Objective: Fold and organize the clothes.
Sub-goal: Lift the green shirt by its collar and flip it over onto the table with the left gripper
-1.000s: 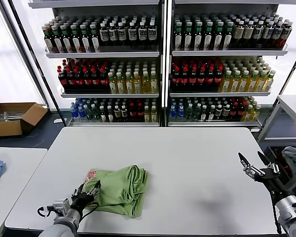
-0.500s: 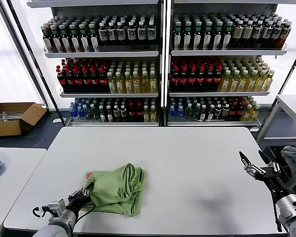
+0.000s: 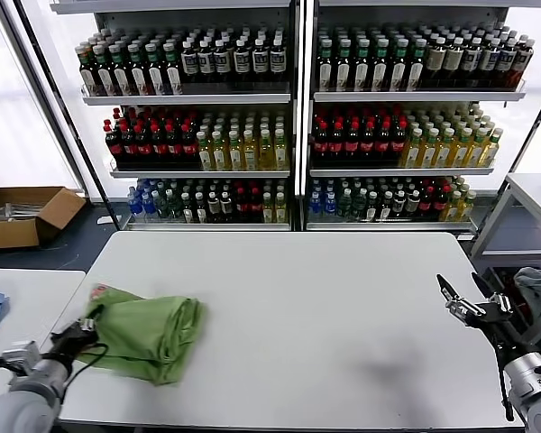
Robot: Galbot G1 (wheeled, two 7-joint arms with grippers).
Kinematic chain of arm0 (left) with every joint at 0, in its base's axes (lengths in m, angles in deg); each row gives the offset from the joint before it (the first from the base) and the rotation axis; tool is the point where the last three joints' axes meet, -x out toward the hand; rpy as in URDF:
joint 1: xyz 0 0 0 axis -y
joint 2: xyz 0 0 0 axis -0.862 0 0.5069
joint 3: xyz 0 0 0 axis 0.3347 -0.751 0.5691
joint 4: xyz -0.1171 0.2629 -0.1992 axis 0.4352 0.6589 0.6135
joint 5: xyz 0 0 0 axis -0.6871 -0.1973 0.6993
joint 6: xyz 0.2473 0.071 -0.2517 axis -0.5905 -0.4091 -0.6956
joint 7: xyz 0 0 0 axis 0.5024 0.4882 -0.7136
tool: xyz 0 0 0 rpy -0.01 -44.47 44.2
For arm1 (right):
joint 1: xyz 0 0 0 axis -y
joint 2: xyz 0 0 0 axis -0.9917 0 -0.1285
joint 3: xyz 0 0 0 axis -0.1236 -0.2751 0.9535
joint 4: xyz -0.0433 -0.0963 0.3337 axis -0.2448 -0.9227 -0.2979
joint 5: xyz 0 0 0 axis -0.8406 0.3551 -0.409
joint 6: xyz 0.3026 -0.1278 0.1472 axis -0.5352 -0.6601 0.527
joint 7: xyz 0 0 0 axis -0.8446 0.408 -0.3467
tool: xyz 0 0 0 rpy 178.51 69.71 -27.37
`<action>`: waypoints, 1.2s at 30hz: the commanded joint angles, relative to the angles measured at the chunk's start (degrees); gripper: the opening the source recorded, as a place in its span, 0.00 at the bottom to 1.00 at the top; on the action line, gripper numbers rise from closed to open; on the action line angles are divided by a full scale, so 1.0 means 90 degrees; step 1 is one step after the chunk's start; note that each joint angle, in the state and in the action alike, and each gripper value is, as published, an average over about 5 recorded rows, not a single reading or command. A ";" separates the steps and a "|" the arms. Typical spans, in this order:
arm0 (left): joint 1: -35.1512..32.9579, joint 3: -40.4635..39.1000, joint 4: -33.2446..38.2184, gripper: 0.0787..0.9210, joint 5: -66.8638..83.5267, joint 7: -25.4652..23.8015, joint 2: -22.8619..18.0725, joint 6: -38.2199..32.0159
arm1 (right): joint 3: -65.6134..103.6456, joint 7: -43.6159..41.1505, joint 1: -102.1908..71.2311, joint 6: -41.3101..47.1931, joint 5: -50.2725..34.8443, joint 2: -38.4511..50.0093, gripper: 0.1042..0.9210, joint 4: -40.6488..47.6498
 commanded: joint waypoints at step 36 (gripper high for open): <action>0.0305 -0.3832 0.1739 0.07 -0.0158 0.1417 -0.1588 0.0632 | 0.0018 0.0050 -0.0281 0.0039 0.0035 -0.0068 0.88 -0.0364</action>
